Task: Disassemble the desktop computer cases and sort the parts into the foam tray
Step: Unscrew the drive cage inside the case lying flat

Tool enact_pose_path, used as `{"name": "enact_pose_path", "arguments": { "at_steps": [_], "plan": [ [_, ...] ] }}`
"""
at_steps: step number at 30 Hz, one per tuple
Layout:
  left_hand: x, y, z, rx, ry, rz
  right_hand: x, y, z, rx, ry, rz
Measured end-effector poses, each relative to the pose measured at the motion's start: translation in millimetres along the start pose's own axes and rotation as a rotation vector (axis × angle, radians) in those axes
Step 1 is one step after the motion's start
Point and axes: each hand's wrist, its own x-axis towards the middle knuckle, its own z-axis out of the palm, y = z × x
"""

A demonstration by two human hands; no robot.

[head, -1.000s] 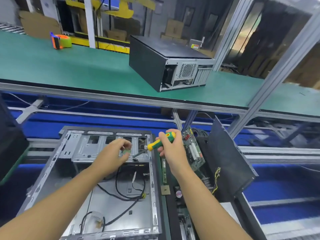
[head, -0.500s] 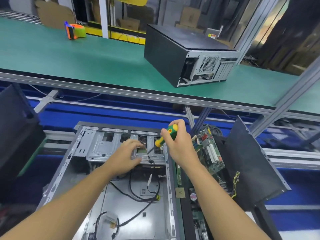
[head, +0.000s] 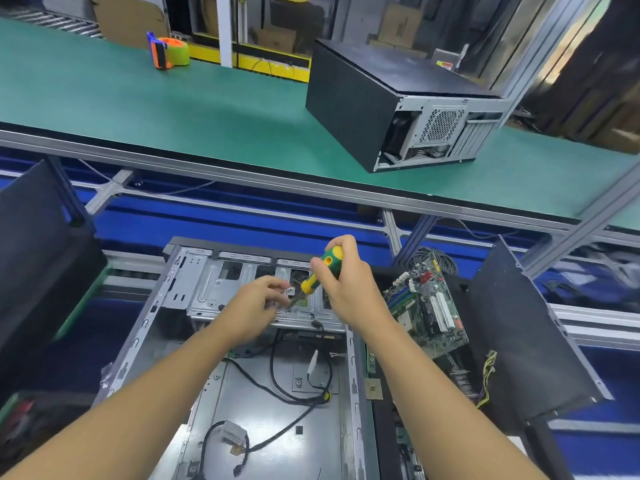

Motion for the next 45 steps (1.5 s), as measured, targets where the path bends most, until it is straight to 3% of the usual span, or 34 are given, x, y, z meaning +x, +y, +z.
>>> {"name": "enact_pose_path", "arguments": {
  "at_steps": [10, 14, 16, 20, 26, 30, 35, 37, 42, 45],
  "plan": [
    [2.3, 0.8, 4.6, 0.001, -0.002, 0.001, 1.2, -0.1, -3.0, 0.008, 0.001, 0.023],
    [0.8, 2.9, 4.3, -0.034, 0.005, -0.005, 3.2, -15.3, -7.0, -0.071, -0.143, -0.024],
    [0.8, 6.3, 0.4, -0.122, -0.001, -0.028, 9.6, -25.9, -6.7, -0.161, -0.209, -0.052],
    [1.4, 18.4, -19.2, -0.561, -0.088, -0.077, 23.0, -42.8, 1.4, -0.35, -0.156, -0.055],
    [8.2, 33.3, -41.3, -0.675, -0.237, 0.022, 27.6, -46.4, 9.0, -0.333, -0.137, -0.073],
    [10.2, 36.8, -47.7, -0.598, -0.196, 0.077, 30.2, -46.1, 0.3, -0.343, -0.263, -0.09],
    [10.7, 38.3, -35.8, -0.46, 0.007, 0.02, 38.2, -52.5, -18.3, -0.352, -0.483, -0.089],
    [9.5, 39.8, -27.4, -0.451, 0.104, 0.0, 36.5, -55.8, -15.8, -0.328, -0.443, -0.032],
    [9.4, 47.5, -10.5, -0.311, 0.253, -0.034, 27.5, -61.5, 4.3, -0.386, -0.088, -0.003],
    [10.6, 44.6, -16.3, -0.297, 0.214, -0.077, 30.1, -67.2, 1.7, -0.412, -0.123, -0.064]
  ]
}}
